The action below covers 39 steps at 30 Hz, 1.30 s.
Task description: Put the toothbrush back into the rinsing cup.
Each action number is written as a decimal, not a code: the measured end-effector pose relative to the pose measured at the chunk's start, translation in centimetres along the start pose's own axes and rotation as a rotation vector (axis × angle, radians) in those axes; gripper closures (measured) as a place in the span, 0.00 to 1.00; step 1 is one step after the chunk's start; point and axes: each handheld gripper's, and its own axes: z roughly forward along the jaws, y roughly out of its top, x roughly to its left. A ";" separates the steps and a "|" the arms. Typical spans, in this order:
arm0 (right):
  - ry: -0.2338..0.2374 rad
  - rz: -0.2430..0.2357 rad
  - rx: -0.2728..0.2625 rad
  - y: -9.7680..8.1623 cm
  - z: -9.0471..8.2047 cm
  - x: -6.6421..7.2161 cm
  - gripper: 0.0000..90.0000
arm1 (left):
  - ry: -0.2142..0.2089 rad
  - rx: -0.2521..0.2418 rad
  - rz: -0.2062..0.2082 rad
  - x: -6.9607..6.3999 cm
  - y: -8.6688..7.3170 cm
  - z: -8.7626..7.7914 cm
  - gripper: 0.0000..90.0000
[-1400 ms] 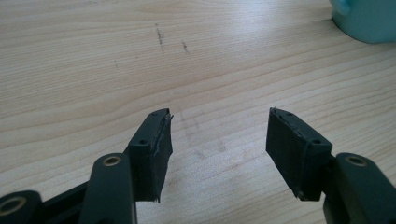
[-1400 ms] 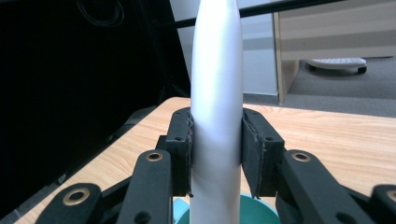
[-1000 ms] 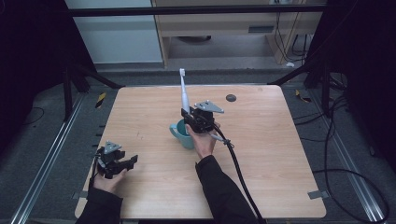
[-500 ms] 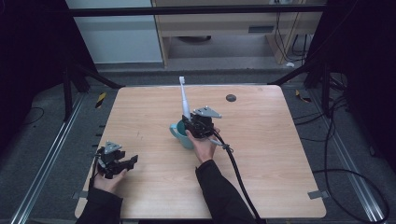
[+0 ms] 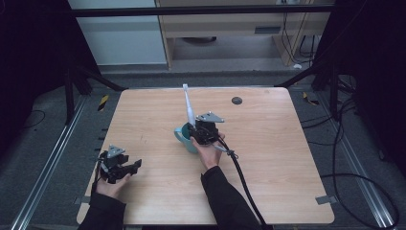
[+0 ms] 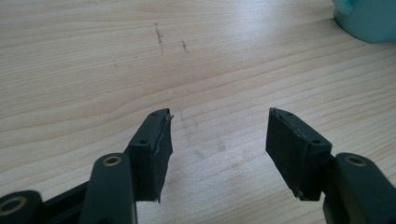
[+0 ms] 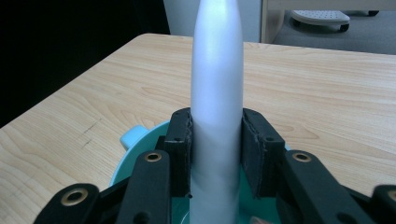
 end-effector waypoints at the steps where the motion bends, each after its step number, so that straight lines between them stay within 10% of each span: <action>1: -0.002 -0.002 0.005 0.0 0.0 0.0 0.73 | 0.000 0.002 0.001 0.0 0.0 0.0 0.44; 14: 0.023 0.005 0.000 0.5 -0.6 -0.1 0.72 | -0.001 0.002 0.002 0.0 0.0 0.0 0.44; 22: 0.074 0.002 -0.016 1.2 -2.9 -0.5 0.47 | 0.001 0.001 0.002 0.0 0.0 0.0 0.44; 39: 0.070 -0.088 0.013 -1.2 -11.7 -5.2 0.22 | -0.006 0.008 0.000 -0.2 -0.1 0.0 0.49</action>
